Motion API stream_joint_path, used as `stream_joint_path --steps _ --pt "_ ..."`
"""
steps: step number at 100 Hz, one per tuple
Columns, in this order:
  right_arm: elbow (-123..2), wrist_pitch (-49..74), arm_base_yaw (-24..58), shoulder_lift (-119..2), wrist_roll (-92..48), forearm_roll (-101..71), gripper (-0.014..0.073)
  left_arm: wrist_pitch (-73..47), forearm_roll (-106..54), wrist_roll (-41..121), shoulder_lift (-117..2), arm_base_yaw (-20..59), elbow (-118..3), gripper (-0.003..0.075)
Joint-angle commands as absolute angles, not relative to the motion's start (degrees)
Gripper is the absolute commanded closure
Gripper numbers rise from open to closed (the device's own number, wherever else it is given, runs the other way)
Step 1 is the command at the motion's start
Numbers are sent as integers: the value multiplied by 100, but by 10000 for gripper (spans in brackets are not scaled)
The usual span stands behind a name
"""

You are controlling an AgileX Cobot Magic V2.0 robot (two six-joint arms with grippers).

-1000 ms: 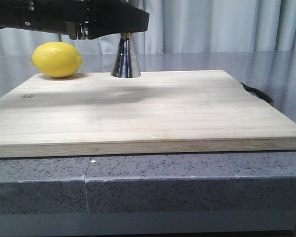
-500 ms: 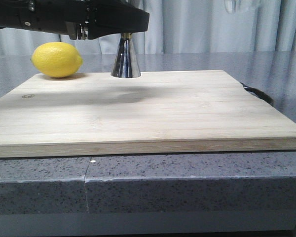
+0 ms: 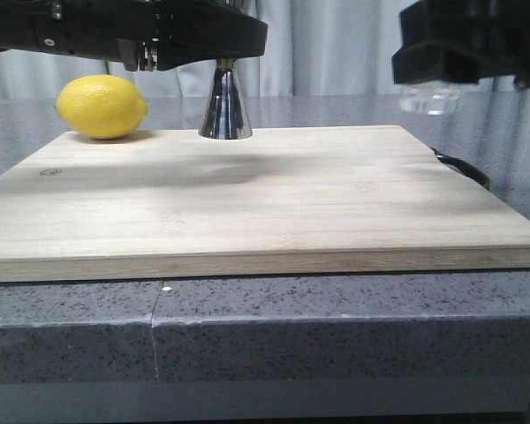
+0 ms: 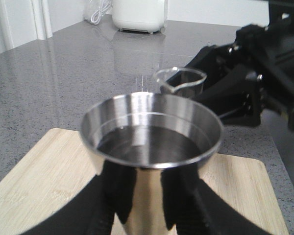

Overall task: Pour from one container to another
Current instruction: 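Lower the beaker onto the board with the right gripper and release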

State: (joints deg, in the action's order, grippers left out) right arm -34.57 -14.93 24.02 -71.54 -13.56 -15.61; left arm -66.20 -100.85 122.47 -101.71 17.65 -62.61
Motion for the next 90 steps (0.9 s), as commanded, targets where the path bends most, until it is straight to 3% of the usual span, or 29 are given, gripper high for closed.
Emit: stream_joint_path --steps 1,51,90 --pt "-3568 -2308 2481 -7275 -1328 -1556 276 -7268 -10554 12202 -9949 1813 -6450 532" --pt "-3568 -3344 2595 -8181 -1328 -1456 276 -7268 -10554 12202 -9949 1813 -6450 532" --pt "-3568 -3428 2595 -8465 -1328 -1285 274 -7268 -10554 12202 -9949 1813 -6450 532"
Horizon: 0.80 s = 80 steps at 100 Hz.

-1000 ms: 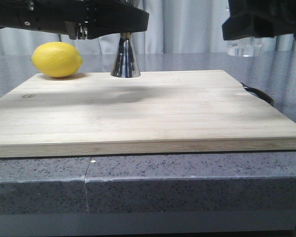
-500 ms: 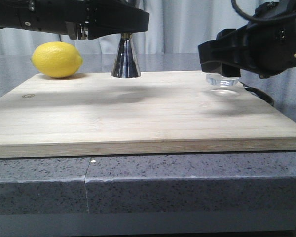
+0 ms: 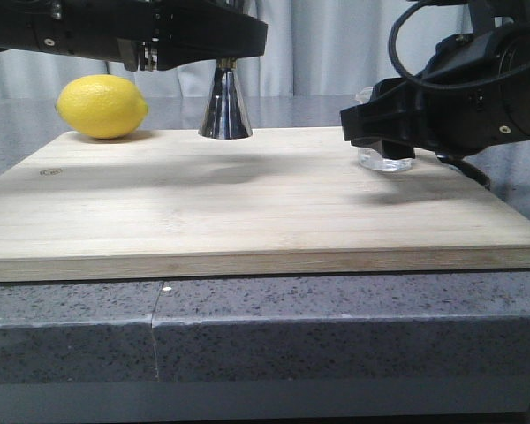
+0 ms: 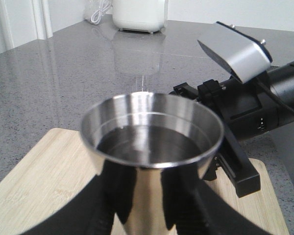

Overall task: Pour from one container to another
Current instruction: 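Lower the beaker onto the board with the right gripper and release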

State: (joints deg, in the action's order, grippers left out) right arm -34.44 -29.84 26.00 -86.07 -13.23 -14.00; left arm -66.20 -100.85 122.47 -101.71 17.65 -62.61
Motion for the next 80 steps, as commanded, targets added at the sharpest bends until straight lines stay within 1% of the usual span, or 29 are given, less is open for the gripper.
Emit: stream_joint_path --steps 1,13,18,25,37,44,62,80 --pt "-3568 -3428 2595 -8465 -1328 -1285 274 -7268 -10554 12202 -9949 1813 -6450 532" --pt "-3568 -3428 2595 -8465 -1328 -1285 270 -7268 -10554 12202 -9949 1813 -6450 532" --pt "-3568 -3428 2595 -8465 -1328 -1285 253 -7268 -10554 12202 -9949 1813 -6450 532" --pt "-3568 -3428 2595 -8465 -1328 -1285 194 -7268 -10554 12202 -9949 1813 -6450 532" --pt "-3568 -3402 2595 -8429 -1328 -1285 40 -7268 -10554 12202 -9949 1813 -6450 532" --pt "-3568 -3304 2595 -8348 -1328 -1285 -11 -7268 -10554 12202 -9949 1813 -6450 532" --pt "-3568 -2774 2595 -7850 -1328 -1285 -19 -7268 -10554 12202 -9949 1813 -6450 532" --pt "-3568 -2388 2595 -7045 -1339 -1285 -19 -7268 -10554 12202 -9949 1813 -6450 532"
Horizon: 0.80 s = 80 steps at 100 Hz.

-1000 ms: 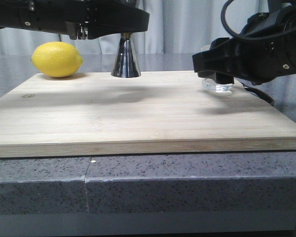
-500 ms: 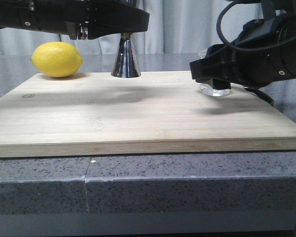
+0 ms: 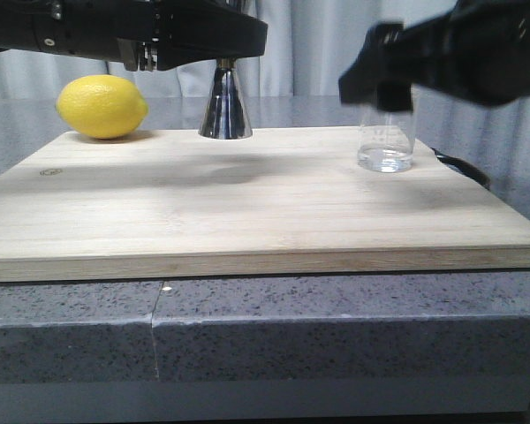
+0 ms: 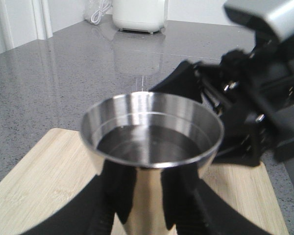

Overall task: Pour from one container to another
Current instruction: 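Lower the beaker onto the board with the right gripper and release, then lower the jigger onto the board with the left gripper and release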

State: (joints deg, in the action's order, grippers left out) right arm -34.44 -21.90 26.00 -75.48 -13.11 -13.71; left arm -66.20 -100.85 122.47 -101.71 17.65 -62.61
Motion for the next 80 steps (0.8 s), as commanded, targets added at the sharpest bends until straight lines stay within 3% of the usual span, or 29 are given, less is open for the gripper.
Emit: stream_joint_path --steps 1,35,80 --pt "-3568 -2366 2595 -6978 -1339 -1285 -19 -7268 -10554 12202 -9949 1813 -6450 532" --pt "-3568 -1411 2595 -5663 -1434 -1237 -19 -7268 -10554 12202 -9949 1813 -6450 532" --pt "-3568 -1173 2595 -5361 -1586 -1198 -19 -7268 -10554 12202 -9949 1816 -6450 532"
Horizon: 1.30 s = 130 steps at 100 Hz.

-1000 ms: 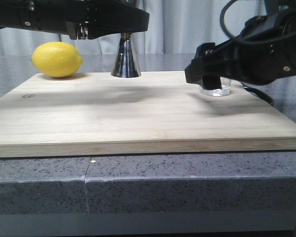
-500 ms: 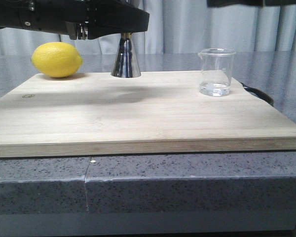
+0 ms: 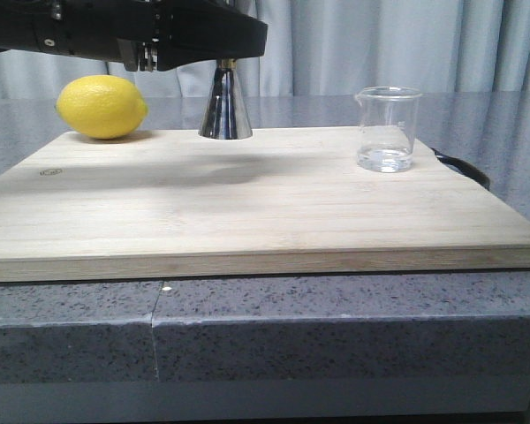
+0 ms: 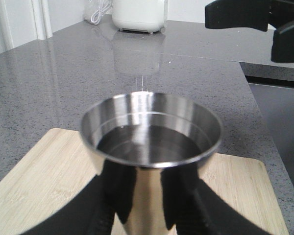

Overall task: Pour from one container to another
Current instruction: 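Lower the jigger onto the board with the left gripper and release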

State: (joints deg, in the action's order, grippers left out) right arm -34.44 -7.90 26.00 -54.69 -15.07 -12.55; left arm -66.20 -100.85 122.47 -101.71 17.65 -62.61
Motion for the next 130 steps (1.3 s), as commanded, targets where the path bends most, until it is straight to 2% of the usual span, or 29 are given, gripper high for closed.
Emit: stream_joint_path --steps 1,57,130 --pt "-3568 -1173 2595 -5361 -1586 -1198 -19 -7268 -10554 12202 -9949 1816 -6450 532" --pt "-3568 -1163 2595 -5361 -1586 -1198 -19 -7322 -10544 12275 -9949 1398 -6450 532" --pt "-3568 -1163 2595 -5361 -1586 -1189 -19 -7322 -10544 12617 -10309 1381 -6450 532"
